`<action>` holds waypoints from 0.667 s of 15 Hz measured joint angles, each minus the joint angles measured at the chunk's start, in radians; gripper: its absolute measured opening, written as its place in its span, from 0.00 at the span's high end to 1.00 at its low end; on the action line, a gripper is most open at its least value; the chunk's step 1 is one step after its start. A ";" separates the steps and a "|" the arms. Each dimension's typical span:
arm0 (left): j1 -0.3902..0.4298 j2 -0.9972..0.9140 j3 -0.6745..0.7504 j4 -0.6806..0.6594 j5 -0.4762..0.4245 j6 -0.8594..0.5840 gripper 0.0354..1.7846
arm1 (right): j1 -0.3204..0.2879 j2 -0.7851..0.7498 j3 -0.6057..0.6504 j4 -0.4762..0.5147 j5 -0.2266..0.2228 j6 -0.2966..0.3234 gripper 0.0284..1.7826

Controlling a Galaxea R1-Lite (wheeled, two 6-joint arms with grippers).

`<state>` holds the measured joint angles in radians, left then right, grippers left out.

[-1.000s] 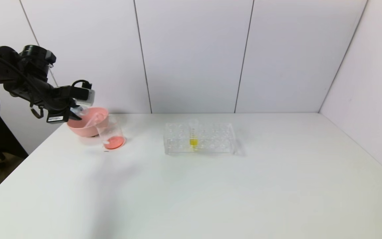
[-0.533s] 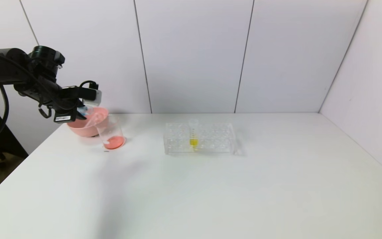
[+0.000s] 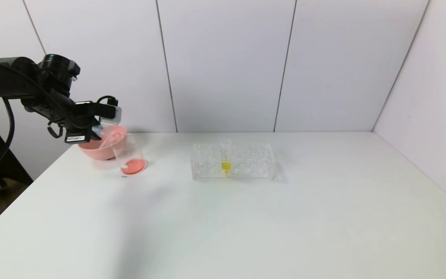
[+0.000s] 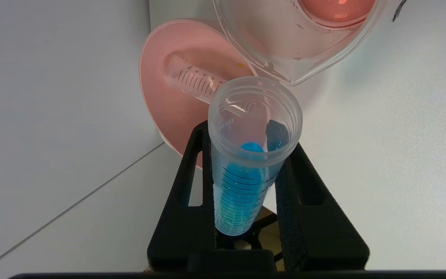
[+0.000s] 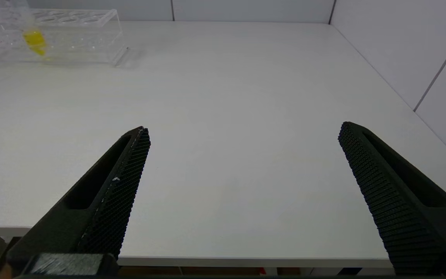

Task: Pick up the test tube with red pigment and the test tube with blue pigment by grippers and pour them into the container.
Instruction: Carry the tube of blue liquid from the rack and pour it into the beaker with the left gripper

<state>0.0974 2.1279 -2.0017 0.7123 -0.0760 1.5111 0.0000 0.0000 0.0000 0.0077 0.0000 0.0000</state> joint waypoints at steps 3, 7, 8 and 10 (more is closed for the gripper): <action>-0.006 0.000 0.000 0.001 0.013 -0.011 0.76 | 0.000 0.000 0.000 0.000 0.000 0.000 0.00; -0.021 0.002 0.000 0.002 0.044 -0.026 0.76 | 0.000 0.000 0.000 0.000 0.000 0.000 0.00; -0.024 0.003 0.000 0.002 0.045 -0.027 0.76 | 0.000 0.000 0.000 0.000 0.000 0.000 0.00; -0.024 0.005 0.000 0.002 0.047 -0.036 0.76 | 0.000 0.000 0.000 0.000 0.000 0.000 0.00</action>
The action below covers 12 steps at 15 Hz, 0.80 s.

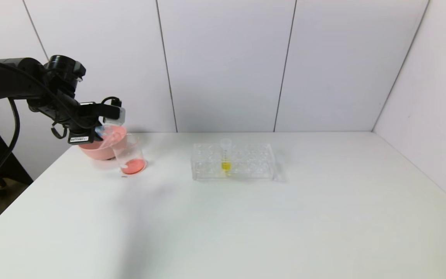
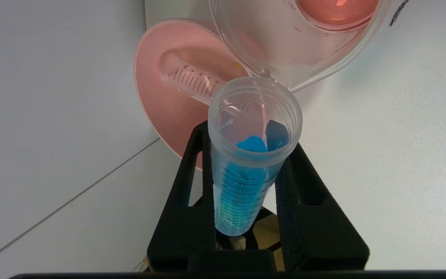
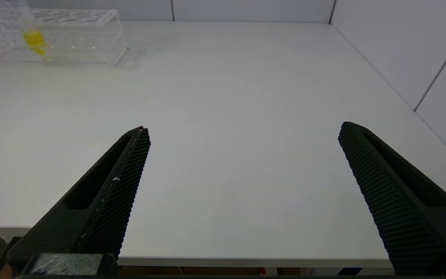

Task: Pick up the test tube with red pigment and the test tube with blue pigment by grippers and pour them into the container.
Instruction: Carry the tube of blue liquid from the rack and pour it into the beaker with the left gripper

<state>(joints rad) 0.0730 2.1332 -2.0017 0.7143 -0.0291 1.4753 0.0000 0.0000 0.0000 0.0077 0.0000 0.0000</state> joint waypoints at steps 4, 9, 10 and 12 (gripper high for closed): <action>-0.014 0.006 0.000 0.000 0.066 -0.010 0.76 | 0.000 0.000 0.000 0.000 0.000 0.000 0.00; -0.028 0.011 0.000 -0.002 0.118 -0.008 0.76 | 0.000 0.000 0.000 0.000 0.000 0.000 0.00; -0.029 0.012 0.000 -0.002 0.122 -0.007 0.76 | 0.000 0.000 0.000 0.000 0.000 0.000 0.00; -0.033 0.014 0.000 -0.002 0.137 -0.004 0.76 | 0.000 0.000 0.000 0.000 0.000 0.000 0.00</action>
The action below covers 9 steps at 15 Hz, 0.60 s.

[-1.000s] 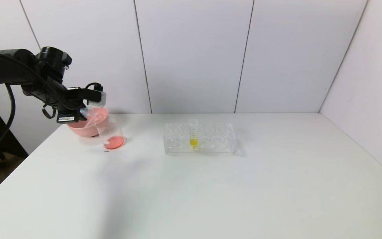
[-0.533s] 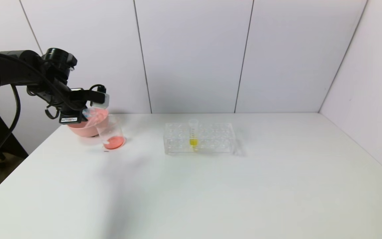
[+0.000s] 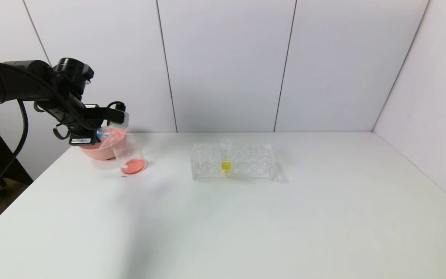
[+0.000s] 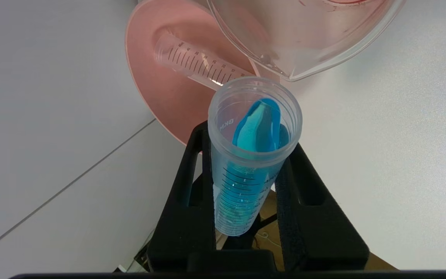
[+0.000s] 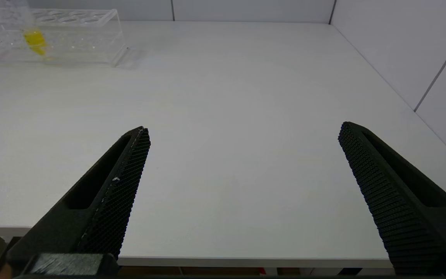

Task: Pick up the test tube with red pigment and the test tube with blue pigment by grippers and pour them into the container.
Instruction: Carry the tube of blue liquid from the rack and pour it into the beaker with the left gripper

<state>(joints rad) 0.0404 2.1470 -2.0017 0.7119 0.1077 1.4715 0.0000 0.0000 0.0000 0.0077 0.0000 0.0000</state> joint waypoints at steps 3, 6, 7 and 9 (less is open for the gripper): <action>-0.007 0.003 0.000 0.000 0.036 0.000 0.76 | 0.000 0.000 0.000 0.000 0.000 0.000 0.00; -0.015 0.006 0.000 0.000 0.060 0.001 0.76 | 0.000 0.000 0.000 0.000 0.000 0.000 0.00; -0.016 0.006 0.000 0.000 0.065 0.001 0.76 | 0.000 0.000 0.000 0.000 0.000 0.000 0.00; -0.022 0.007 0.000 -0.001 0.069 0.001 0.76 | 0.000 0.000 0.000 0.000 0.000 0.000 0.00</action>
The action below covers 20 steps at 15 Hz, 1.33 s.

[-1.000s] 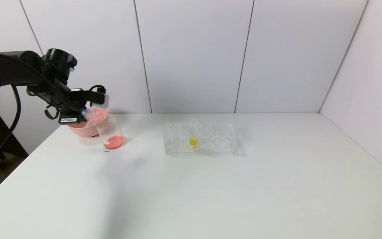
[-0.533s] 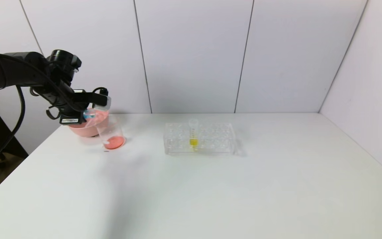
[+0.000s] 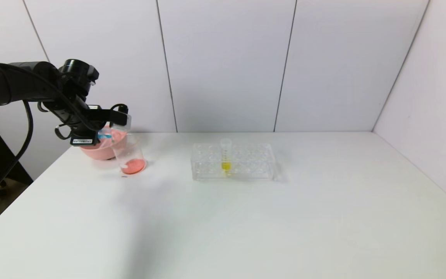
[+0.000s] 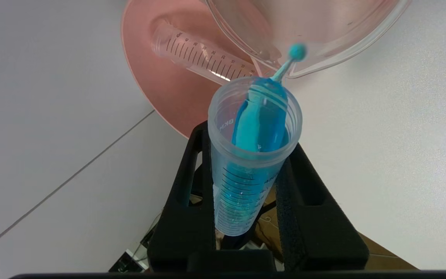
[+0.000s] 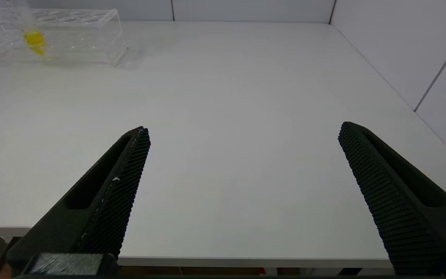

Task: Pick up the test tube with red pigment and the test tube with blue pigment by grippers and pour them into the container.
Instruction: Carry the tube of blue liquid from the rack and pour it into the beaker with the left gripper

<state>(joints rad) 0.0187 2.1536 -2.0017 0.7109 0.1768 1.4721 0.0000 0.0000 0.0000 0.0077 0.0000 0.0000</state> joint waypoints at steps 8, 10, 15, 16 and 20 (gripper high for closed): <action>-0.024 0.000 0.000 -0.010 0.050 0.000 0.76 | 0.000 0.000 0.000 0.000 0.000 0.000 0.00; -0.026 0.000 0.000 -0.010 0.054 0.000 0.76 | 0.000 0.000 0.000 0.000 0.000 0.000 0.00; -0.030 0.000 0.000 -0.010 0.056 0.000 0.76 | 0.000 0.000 0.000 0.000 0.000 0.000 0.00; -0.031 0.000 0.000 -0.010 0.057 -0.001 0.76 | 0.000 0.000 0.000 0.000 0.000 0.000 0.00; -0.039 0.000 0.000 -0.013 0.089 0.000 0.76 | 0.000 0.000 0.000 0.000 0.000 0.000 0.00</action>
<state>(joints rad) -0.0200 2.1536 -2.0017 0.6981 0.2660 1.4719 0.0000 0.0000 0.0000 0.0077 0.0000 0.0000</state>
